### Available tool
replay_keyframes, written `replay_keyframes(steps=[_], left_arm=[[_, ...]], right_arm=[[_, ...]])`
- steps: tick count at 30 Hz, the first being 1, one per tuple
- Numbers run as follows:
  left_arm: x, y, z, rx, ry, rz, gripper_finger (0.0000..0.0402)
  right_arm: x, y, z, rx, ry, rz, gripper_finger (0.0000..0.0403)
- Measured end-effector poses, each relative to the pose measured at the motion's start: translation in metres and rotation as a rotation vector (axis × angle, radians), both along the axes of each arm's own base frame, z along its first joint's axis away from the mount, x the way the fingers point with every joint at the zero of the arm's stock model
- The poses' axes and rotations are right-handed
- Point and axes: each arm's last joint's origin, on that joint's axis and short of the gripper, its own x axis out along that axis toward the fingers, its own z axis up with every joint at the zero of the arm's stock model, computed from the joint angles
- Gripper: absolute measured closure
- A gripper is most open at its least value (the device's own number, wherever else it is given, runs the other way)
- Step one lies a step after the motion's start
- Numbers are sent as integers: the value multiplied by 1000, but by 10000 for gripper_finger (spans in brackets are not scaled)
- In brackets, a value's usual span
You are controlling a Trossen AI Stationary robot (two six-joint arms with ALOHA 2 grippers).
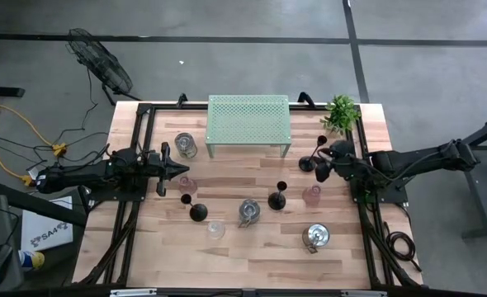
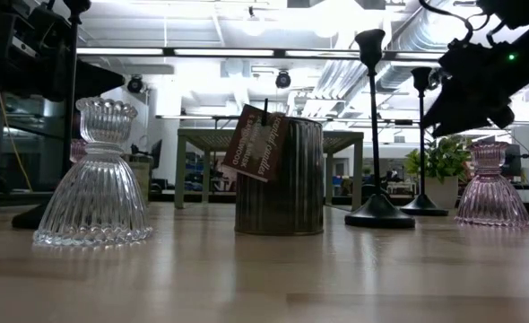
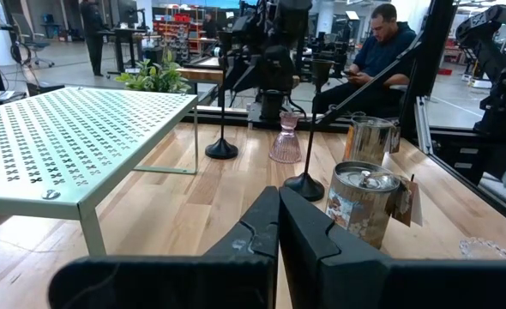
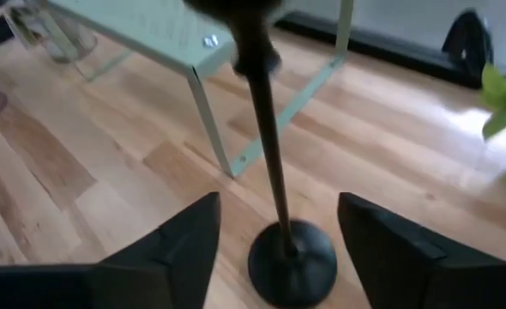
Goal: Pick & Place candle stick holders
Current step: Put the top black candle holder on the shelf
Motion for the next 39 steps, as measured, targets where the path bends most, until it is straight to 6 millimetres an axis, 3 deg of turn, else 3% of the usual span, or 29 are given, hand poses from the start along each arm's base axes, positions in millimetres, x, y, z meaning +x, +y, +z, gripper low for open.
replay_keyframes(steps=[6,14,36,39], left_arm=[[0,0,0,0,0,0,402],[0,0,0,0,0,0,402],[0,0,0,0,0,0,402],[0,0,0,0,-1,0,402]], right_arm=[[5,-1,7,-107,-32,5,150],[4,-3,9,-206,8,-21,181],[5,-2,10,-199,-10,-13,380],[7,-2,12,-199,-24,8,390]])
